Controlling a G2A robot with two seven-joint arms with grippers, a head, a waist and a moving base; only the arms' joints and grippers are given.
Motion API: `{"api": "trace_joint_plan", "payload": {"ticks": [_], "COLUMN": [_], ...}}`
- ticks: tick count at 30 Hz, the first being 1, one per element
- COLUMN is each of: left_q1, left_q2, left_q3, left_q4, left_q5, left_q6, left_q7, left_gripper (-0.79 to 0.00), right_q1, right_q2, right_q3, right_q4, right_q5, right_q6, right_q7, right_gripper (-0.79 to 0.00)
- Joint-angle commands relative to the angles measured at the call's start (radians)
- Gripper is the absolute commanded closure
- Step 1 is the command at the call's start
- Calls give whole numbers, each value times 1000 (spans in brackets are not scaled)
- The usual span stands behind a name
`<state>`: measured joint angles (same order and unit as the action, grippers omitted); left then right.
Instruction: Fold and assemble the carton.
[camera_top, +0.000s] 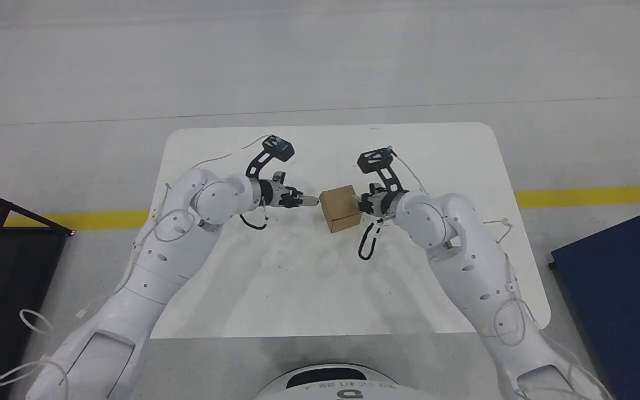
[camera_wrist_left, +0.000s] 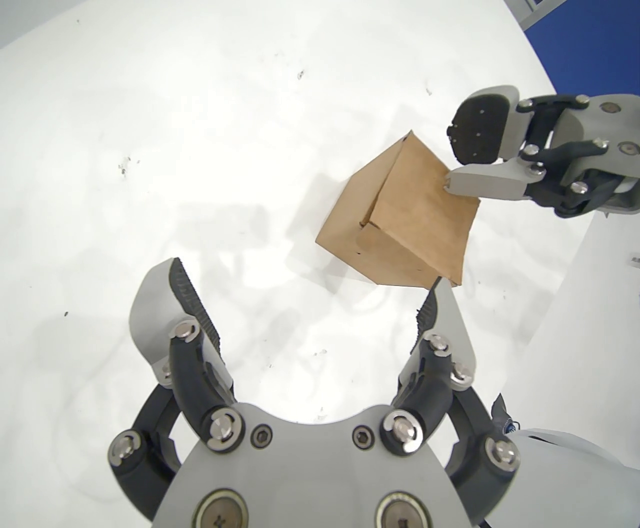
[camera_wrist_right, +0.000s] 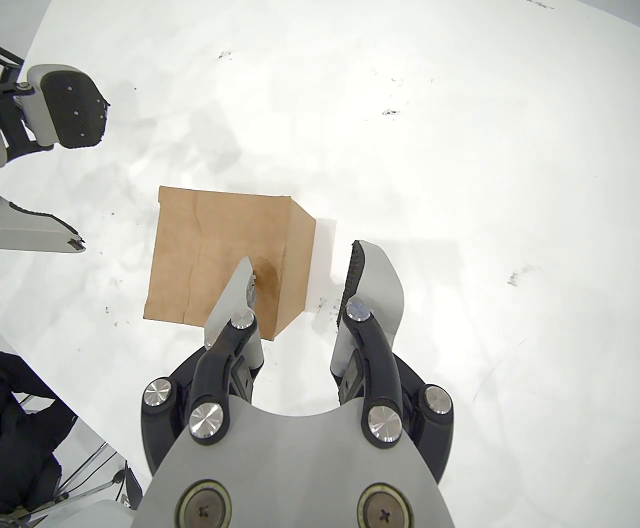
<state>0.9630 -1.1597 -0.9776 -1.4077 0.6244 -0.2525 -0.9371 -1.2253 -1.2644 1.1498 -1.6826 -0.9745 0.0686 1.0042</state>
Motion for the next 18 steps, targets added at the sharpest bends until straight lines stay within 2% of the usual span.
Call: {"api": "trace_joint_plan", "payload": {"ticks": [1,9,18], "left_q1": [-1,17,24], "left_q2": [1,9,10], "left_q3": [-2,-27,-13], "left_q4": [2,-18,-39], "left_q5": [1,-13,4], "left_q6": [0,-12,-18], "left_q7": [-1,-1,-7], "left_gripper": [-785,-785,-785], "right_q1": [2,-6,-2], "right_q2": [0,0,3], "right_q3": [-2,22,32], "right_q4": [2,-4,3], "right_q5": [2,84,130], "right_q6": [0,-2,-2], "right_q7": [0,-30,-6], "right_gripper": [-379,-391,-357]}}
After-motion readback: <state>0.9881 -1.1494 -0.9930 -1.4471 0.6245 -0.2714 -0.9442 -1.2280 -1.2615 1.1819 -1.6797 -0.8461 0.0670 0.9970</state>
